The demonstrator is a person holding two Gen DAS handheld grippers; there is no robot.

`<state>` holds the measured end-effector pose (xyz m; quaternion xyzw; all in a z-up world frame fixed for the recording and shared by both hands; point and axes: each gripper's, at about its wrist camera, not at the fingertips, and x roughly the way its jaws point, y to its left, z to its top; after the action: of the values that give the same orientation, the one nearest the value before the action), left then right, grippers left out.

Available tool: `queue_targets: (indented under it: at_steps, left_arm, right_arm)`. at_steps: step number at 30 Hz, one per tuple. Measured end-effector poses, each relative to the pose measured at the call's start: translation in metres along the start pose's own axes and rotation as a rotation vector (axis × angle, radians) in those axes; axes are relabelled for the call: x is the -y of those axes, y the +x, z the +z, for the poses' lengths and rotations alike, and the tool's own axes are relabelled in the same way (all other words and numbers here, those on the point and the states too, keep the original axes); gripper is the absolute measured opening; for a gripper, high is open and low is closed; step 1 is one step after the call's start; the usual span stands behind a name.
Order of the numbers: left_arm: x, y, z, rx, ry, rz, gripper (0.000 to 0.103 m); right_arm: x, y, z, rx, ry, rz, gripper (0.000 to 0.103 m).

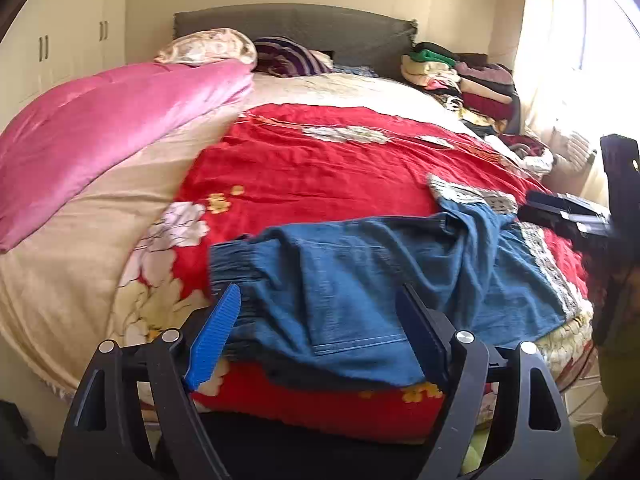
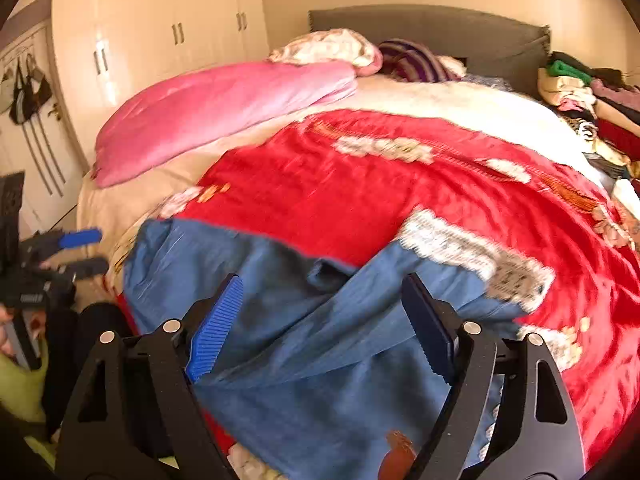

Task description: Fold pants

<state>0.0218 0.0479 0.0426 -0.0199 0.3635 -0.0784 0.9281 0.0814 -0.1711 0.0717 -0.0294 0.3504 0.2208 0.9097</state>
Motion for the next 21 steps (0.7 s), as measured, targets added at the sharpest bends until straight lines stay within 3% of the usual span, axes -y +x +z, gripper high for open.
queue_targets:
  at_steps: [11,21]
  left_arm:
    - [0.054,0.039,-0.002,-0.083,0.084,-0.124,0.079]
    - [0.103,0.084,-0.01,-0.171,0.165,-0.217,0.079]
  right_arm:
    - [0.042,0.029,0.028,-0.036,0.066,-0.039,0.081]
    - [0.061,0.104,0.055,-0.151,0.039,-0.082,0.082]
